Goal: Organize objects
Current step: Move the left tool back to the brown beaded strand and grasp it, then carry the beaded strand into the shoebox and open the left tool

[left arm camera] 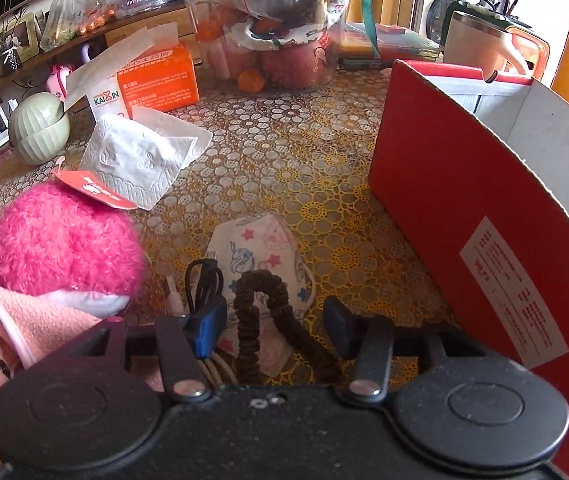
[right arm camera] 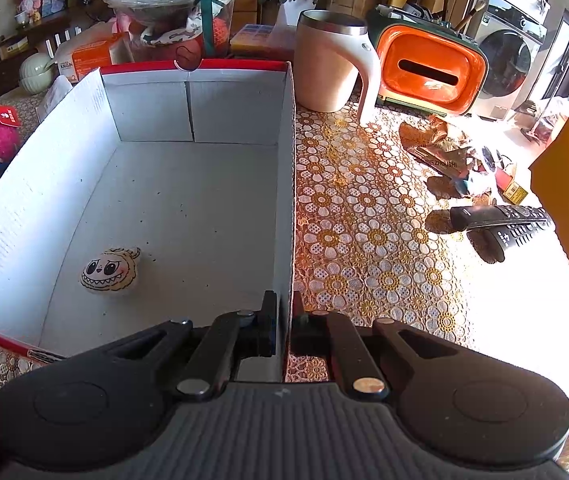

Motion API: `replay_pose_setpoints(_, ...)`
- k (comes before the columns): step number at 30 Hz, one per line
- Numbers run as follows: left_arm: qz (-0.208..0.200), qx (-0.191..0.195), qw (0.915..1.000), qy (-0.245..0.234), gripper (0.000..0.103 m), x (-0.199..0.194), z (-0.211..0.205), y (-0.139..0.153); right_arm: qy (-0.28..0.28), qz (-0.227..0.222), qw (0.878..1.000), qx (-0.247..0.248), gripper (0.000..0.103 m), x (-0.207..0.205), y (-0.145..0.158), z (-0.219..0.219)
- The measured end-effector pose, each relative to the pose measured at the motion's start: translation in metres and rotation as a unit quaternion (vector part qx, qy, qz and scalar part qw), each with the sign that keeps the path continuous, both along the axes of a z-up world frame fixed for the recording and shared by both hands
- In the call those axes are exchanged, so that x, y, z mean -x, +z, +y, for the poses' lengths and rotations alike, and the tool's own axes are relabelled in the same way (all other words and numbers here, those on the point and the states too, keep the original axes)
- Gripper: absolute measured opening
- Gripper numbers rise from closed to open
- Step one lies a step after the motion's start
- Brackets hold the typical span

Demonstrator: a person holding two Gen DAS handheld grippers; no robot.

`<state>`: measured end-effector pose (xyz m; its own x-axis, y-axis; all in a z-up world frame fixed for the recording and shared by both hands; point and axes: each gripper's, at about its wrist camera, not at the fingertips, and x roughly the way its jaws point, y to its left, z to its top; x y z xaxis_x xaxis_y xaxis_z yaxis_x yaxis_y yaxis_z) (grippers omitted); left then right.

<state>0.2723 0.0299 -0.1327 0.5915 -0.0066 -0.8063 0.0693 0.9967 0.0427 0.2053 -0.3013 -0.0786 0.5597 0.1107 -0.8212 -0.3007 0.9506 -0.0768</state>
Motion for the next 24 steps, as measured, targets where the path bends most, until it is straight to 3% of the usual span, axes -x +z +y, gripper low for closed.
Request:
replay_pose_setpoints(9, -0.006, 0.001, 1.0, -0.001, 0.016, 0.002, -0.003, 0.0, -0.003, 0.002, 1.0, 0.0, 0.006, 0.0, -0.003, 0.0)
replay_pose_setpoints(17, -0.02, 0.029, 0.9994, 0.005, 0.01, 0.016, -0.003, 0.018, -0.007, 0.001, 1.0, 0.002, 0.006, 0.003, -0.004, 0.002)
replay_pose_setpoints(24, -0.04, 0.063, 0.9972, 0.005, 0.01, 0.042, -0.004, 0.049, -0.017, 0.0, 1.0, -0.001, 0.006, 0.006, -0.003, 0.003)
